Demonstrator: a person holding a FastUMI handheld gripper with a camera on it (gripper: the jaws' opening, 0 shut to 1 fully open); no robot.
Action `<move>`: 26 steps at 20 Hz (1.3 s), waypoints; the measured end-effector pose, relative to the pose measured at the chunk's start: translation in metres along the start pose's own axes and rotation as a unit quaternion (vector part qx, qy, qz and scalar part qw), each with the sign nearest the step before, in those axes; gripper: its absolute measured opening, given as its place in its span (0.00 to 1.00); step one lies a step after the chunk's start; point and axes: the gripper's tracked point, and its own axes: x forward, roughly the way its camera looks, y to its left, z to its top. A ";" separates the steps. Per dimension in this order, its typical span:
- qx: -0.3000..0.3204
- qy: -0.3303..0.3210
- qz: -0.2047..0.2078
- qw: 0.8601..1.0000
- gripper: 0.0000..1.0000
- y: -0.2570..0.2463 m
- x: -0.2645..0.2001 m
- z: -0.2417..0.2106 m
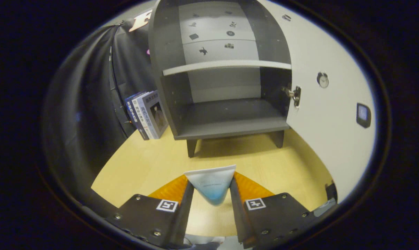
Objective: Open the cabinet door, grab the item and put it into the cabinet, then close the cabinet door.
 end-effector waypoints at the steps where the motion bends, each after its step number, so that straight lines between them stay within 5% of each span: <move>1: -0.004 -0.013 0.003 1.000 0.56 0.000 -0.001 0.011; 15: -0.069 -0.151 0.035 0.986 0.56 -0.004 0.025 0.157; 26: -0.035 -0.176 0.014 0.984 0.56 -0.011 0.061 0.194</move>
